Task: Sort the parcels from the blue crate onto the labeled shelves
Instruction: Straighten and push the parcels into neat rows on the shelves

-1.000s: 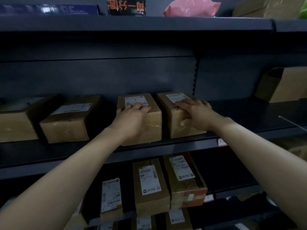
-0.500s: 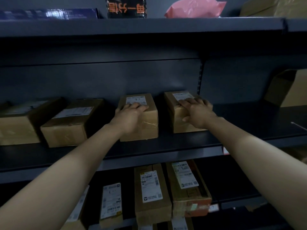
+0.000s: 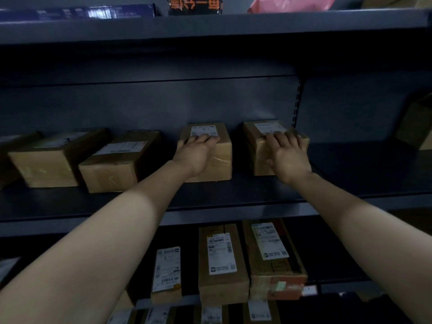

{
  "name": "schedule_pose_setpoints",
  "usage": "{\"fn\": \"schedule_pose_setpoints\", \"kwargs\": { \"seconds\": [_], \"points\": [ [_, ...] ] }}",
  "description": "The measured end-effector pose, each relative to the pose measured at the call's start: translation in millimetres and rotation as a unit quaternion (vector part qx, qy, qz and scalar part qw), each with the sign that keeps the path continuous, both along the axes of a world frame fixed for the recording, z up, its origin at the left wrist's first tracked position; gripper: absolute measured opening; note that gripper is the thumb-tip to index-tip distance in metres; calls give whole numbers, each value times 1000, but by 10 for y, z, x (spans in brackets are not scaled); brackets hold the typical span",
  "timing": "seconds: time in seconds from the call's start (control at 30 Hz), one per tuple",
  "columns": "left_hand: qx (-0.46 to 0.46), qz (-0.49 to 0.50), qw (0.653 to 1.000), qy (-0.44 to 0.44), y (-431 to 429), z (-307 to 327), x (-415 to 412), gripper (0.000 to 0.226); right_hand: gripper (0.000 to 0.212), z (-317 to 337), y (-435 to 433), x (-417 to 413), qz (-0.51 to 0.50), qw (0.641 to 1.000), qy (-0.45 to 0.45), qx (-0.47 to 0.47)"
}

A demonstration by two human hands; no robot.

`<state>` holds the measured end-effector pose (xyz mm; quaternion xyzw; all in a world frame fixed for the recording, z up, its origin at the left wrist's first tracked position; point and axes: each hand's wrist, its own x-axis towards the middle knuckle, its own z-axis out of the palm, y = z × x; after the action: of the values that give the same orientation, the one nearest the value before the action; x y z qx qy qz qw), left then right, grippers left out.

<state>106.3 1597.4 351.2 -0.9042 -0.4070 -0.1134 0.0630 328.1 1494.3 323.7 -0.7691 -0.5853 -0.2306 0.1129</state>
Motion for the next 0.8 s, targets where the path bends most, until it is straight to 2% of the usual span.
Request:
{"fn": "schedule_pose_setpoints", "kwargs": {
  "seconds": [0.23, 0.4, 0.6, 0.7, 0.8],
  "points": [
    [76, 5, 995, -68, -314, -112, -5, 78, 57, -8, -342, -314, 24, 999, 4, 44],
    [98, -94, 982, -134, -835, -202, -219, 48, 42, -87, -812, -625, 73, 993, 5, 93],
    [8, -204, 961, -188, -1395, -436, -381, 31, 28, -349, -1393, -889, 125, 989, 29, 73],
    [-13, -237, 958, -162, -1560, -744, -412, 21, 27, -653, -1656, -948, 116, 991, 28, 52],
    [-64, -231, 966, -94, -1636, -1189, -445, 25, 37, -1012, -1763, -934, 87, 995, 51, -16]
  ]
}}
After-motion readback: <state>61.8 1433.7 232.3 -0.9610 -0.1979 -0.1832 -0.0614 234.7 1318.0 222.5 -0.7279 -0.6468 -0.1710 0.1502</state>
